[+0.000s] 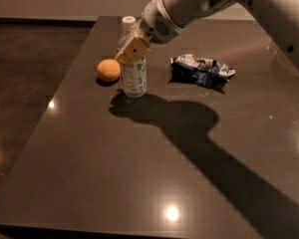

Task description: Move blue plastic bottle near orange

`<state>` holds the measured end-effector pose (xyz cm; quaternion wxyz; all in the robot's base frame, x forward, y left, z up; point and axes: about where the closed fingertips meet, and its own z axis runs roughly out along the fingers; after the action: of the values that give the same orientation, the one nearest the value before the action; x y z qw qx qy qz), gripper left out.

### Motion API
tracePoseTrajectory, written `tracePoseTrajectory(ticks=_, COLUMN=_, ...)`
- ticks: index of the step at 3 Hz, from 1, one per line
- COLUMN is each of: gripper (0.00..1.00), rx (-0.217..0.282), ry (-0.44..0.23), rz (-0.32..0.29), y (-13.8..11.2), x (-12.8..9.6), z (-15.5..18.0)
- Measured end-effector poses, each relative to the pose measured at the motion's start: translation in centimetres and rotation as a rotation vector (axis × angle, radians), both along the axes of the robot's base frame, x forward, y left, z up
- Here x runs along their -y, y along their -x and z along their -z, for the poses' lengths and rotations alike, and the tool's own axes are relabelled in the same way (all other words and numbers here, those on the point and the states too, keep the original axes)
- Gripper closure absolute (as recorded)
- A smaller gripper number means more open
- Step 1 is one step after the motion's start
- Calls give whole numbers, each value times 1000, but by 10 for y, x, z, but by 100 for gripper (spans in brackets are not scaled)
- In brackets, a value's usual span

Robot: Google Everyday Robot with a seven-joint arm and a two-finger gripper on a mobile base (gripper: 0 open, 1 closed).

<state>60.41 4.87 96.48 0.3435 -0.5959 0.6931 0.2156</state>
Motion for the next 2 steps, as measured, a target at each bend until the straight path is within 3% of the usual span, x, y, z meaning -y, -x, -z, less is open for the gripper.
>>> tracePoseTrajectory(ticks=1, gripper=87, rx=9, ry=-3, rz=1, y=-6, x=-3, z=6)
tracePoseTrajectory(ticks=2, gripper=63, rx=13, ry=-4, rz=-6, y=-11, x=-5, z=10)
